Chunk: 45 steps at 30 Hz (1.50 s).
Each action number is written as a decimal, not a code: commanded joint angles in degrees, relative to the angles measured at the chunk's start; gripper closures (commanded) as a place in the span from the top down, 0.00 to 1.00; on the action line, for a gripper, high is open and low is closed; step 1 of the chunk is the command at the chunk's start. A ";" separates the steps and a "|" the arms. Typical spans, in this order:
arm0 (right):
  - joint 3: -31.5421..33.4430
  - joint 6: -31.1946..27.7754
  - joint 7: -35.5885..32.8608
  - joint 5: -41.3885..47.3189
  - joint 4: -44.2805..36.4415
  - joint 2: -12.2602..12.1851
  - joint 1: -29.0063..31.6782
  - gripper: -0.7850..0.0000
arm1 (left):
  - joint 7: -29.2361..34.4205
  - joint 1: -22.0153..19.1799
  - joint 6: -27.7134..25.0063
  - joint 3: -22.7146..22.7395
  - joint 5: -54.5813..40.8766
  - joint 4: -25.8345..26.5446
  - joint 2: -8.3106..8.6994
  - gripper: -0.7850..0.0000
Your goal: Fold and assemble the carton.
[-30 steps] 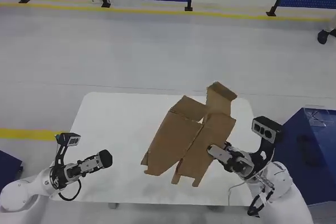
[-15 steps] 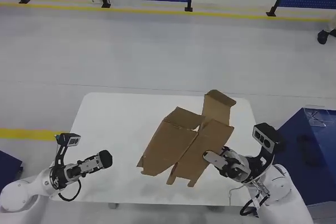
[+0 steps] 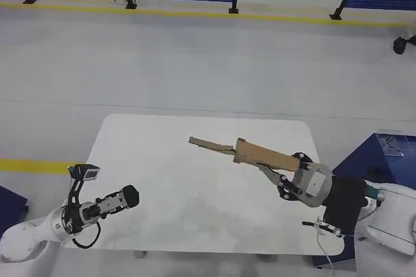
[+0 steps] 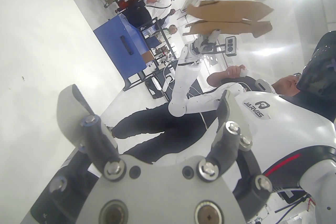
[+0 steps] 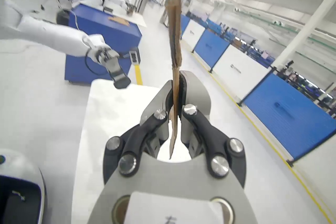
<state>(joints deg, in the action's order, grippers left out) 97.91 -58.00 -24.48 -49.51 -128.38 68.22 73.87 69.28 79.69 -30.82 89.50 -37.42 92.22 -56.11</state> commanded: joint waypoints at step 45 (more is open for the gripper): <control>-0.51 64.59 88.78 -113.19 -6.26 -8.40 4.33 0.00 | 0.00 0.00 0.00 0.00 0.00 0.00 0.00 1.00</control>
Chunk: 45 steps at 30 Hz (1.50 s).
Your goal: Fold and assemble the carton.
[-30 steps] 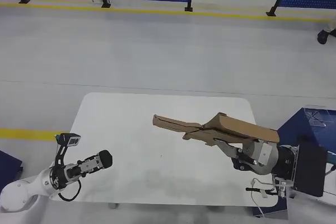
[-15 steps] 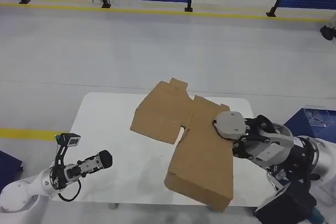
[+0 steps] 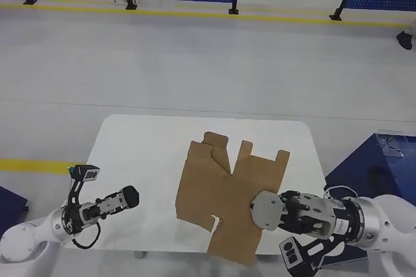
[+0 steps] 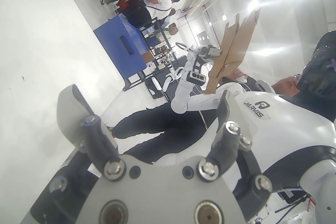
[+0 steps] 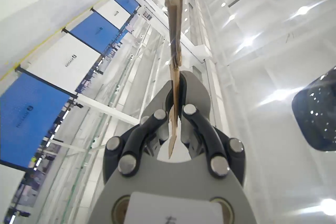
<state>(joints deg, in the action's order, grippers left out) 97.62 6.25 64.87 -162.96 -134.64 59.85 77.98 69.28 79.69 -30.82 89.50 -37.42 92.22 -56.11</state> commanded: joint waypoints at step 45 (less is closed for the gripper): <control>-21.15 -39.34 -98.66 176.26 10.38 -3.81 -0.64 0.00 | 0.00 0.00 0.00 0.00 0.00 0.00 0.00 1.00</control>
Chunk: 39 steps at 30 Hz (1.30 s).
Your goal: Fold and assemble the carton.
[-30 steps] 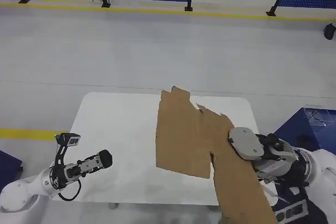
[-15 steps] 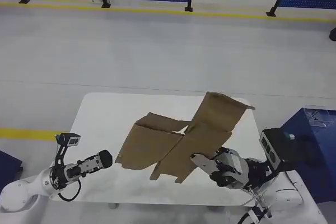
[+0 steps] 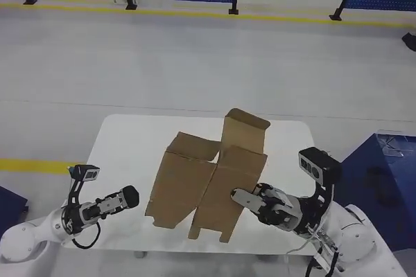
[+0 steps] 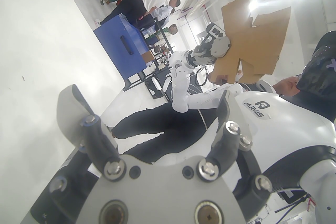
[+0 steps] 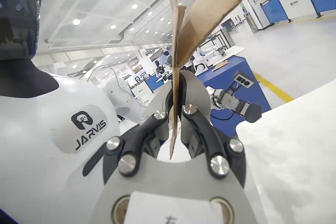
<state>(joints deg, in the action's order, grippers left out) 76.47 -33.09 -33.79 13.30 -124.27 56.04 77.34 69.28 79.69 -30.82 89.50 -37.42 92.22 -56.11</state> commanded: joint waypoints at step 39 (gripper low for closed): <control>0.77 44.27 -6.74 55.64 1.95 1.51 3.41 0.00 | 0.00 0.00 0.00 0.00 0.00 0.00 0.00 1.00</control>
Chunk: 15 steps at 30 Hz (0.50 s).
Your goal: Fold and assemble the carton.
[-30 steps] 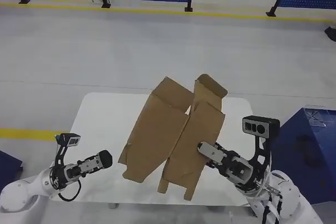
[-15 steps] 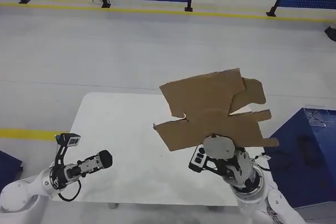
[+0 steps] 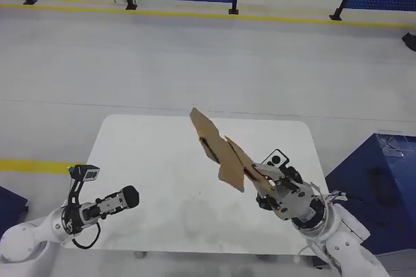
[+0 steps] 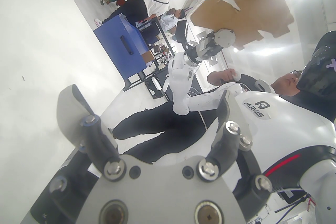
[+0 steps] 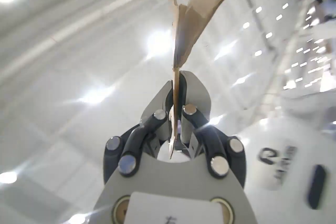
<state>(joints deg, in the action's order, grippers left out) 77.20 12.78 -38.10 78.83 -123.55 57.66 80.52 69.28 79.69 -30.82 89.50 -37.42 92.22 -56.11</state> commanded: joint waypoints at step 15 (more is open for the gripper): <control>0.29 -12.65 -20.74 -41.64 16.40 -1.27 -3.80 0.00 | 0.00 0.00 0.00 0.00 0.00 0.00 0.00 1.00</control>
<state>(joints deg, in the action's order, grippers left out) 77.72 1.03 -57.88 38.38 -108.41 56.39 77.36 69.28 79.69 -30.82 89.50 -37.42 92.22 -56.11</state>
